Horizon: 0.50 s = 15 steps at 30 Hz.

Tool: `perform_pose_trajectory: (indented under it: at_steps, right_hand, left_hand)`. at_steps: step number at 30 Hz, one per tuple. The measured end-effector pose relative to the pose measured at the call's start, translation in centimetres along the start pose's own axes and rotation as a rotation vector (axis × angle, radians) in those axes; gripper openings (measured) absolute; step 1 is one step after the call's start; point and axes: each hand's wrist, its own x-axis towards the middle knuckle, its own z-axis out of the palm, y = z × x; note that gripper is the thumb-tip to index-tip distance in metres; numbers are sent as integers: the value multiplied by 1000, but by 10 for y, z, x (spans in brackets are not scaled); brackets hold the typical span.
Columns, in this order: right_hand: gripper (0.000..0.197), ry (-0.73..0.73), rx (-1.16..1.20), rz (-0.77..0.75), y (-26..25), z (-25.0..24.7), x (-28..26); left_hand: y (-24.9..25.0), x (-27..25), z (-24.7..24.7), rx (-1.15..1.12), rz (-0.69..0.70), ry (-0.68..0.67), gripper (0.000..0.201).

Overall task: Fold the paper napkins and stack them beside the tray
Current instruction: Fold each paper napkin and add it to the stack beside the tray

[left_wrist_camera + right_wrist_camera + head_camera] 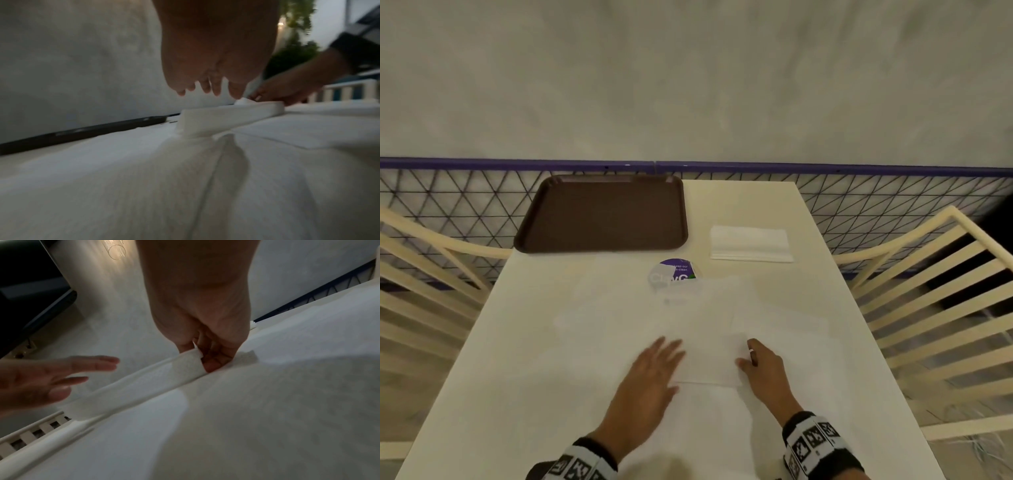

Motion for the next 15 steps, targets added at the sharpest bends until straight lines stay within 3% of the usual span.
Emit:
perform_pose_trajectory:
  at_steps: [2, 4, 8, 10, 12, 13, 15]
  right_hand:
    - [12, -1, -9, 5, 2, 2, 2]
    - [17, -22, -2, 28, 3, 0, 2]
    - [33, -72, 51, 31, 1, -8, -5]
    - [45, 52, -48, -133, 7, -8, -14]
    - [40, 189, -223, -412, 9, -4, -27]
    - [36, 160, -297, -537, 7, -1, -33]
    - [45, -47, -513, -707, 10, 14, -42]
  left_hand:
    - [6, -4, 16, 119, 114, -179, 50]
    - [5, -8, 33, 184, 104, -284, 53]
    - [1, -17, 52, 210, 122, -316, 57]
    - [-1, -20, 56, 187, 133, -307, 58]
    - [-2, -22, 59, 183, 149, -255, 57]
    - [-3, -23, 60, 198, 157, -240, 57]
    - [-4, -23, 61, 234, 176, -232, 60]
